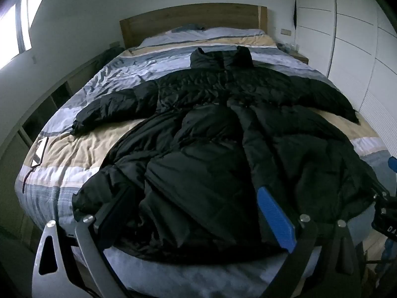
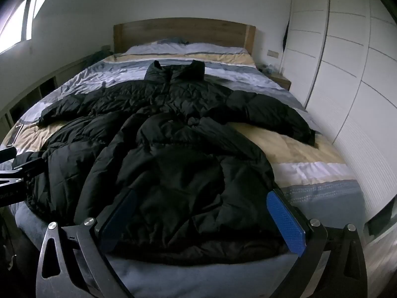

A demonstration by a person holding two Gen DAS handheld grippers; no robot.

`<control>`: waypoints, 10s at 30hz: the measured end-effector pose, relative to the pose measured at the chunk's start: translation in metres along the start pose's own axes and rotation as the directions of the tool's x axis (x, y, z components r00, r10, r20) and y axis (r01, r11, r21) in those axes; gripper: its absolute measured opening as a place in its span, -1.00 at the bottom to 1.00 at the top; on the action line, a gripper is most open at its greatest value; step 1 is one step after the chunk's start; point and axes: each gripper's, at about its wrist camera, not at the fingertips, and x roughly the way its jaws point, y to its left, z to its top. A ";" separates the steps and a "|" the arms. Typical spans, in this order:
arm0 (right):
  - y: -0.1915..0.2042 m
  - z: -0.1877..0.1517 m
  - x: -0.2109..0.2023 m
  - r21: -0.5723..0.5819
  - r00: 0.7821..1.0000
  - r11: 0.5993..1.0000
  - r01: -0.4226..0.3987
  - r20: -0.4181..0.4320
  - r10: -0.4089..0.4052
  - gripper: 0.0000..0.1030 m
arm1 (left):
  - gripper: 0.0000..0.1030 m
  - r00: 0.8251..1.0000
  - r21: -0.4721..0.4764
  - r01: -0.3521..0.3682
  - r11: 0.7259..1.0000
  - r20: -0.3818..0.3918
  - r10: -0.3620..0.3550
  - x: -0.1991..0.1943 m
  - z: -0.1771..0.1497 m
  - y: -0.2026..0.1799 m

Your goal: Fold large clothes

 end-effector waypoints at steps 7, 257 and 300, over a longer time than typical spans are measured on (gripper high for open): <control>-0.004 0.001 0.001 0.004 1.000 1.000 0.002 -0.002 -0.002 0.99 | 0.94 1.000 0.019 -0.011 1.000 -0.002 0.011 -0.002 -0.001 -0.003; -0.092 0.201 0.368 0.091 0.928 0.951 -0.295 -0.208 0.308 0.06 | 0.95 0.953 -0.150 0.128 0.980 -0.255 -0.164 0.331 0.209 -0.084; -0.051 0.159 0.192 0.248 0.969 0.964 -0.098 -0.195 0.149 0.26 | 0.91 0.974 -0.941 0.053 0.333 -0.024 -0.224 0.332 0.066 0.458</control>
